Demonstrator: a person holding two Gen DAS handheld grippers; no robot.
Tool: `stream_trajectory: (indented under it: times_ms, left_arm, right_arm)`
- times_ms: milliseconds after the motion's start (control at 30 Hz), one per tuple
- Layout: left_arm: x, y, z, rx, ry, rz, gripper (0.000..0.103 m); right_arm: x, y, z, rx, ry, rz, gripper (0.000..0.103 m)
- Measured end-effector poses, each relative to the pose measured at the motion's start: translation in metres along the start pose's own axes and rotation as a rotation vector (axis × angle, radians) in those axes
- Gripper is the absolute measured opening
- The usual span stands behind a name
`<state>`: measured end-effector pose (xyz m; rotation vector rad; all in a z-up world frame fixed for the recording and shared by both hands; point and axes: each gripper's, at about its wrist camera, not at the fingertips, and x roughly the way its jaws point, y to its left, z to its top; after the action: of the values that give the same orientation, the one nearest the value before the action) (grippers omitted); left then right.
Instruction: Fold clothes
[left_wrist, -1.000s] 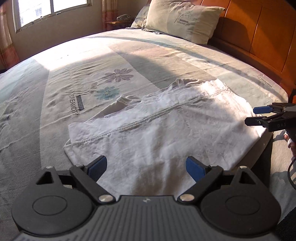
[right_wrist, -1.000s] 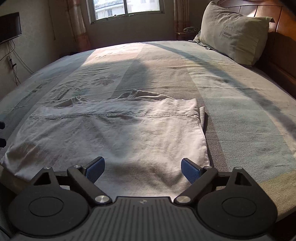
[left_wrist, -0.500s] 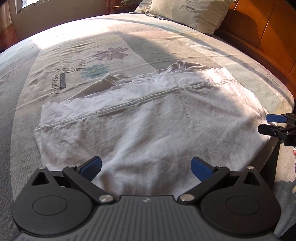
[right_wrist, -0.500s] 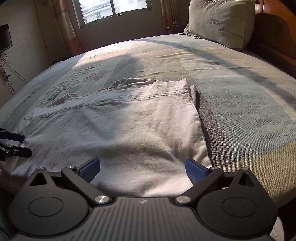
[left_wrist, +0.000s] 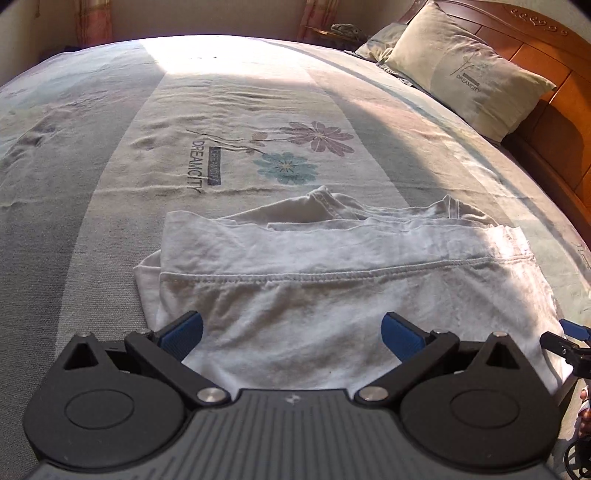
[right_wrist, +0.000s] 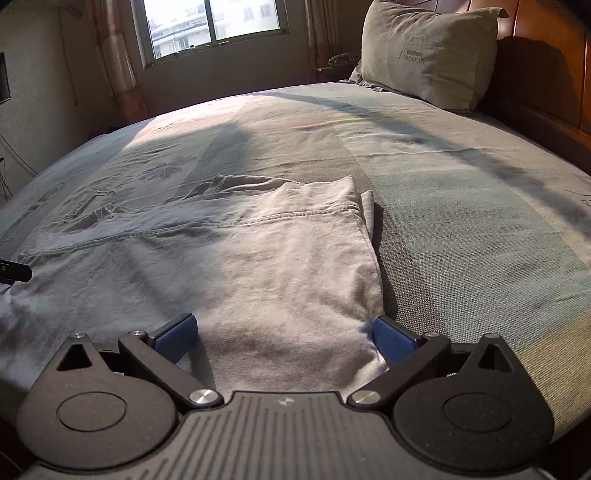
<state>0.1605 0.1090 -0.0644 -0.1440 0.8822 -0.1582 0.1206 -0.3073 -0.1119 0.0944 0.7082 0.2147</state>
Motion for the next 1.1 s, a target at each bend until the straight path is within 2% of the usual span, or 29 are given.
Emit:
stream_trajectory:
  times_ms: [100, 200, 333, 367, 467, 533, 600, 667, 767, 867, 1000, 1100]
  left_arm:
    - [0.008, -0.001, 0.011, 0.017, -0.015, -0.056, 0.102]
    - [0.039, 0.005, 0.018, 0.031, 0.014, 0.010, 0.102]
    - [0.034, 0.011, 0.031, -0.059, -0.009, 0.059, 0.102]
    - [0.029, 0.009, 0.034, -0.070, -0.028, 0.028, 0.102]
    - [0.019, -0.010, 0.043, -0.012, -0.046, -0.096, 0.102]
    - [0.024, -0.027, 0.051, 0.043, -0.044, -0.150, 0.102]
    - [0.042, -0.038, 0.059, 0.076, -0.017, -0.174, 0.102]
    - [0.068, -0.041, 0.065, 0.078, 0.021, -0.157, 0.102]
    - [0.097, -0.032, 0.070, 0.019, 0.040, -0.175, 0.102]
    - [0.109, -0.026, 0.078, 0.000, 0.020, -0.157, 0.102]
    - [0.100, -0.025, 0.084, -0.034, 0.019, -0.144, 0.102]
    - [0.074, -0.031, 0.074, -0.017, 0.015, -0.140, 0.102]
  right_arm:
    - [0.002, 0.000, -0.001, 0.011, -0.012, -0.002, 0.103]
    - [0.002, -0.001, -0.001, 0.018, -0.017, 0.000, 0.103]
    - [0.002, -0.003, -0.001, 0.022, -0.018, 0.005, 0.103]
    - [0.002, -0.003, -0.001, 0.021, -0.019, 0.004, 0.103]
    - [0.002, -0.002, -0.002, 0.024, -0.028, -0.002, 0.103]
    - [0.002, -0.001, -0.003, 0.024, -0.036, -0.009, 0.103]
    - [0.002, 0.000, -0.003, 0.025, -0.039, -0.011, 0.103]
    - [0.002, 0.000, -0.003, 0.025, -0.040, -0.013, 0.103]
    - [0.002, 0.000, -0.003, 0.025, -0.039, -0.013, 0.103]
    - [0.003, 0.000, -0.002, 0.024, -0.037, -0.015, 0.103]
    - [0.003, 0.001, -0.003, 0.023, -0.041, -0.020, 0.103]
    - [0.003, 0.002, -0.004, 0.021, -0.046, -0.026, 0.103]
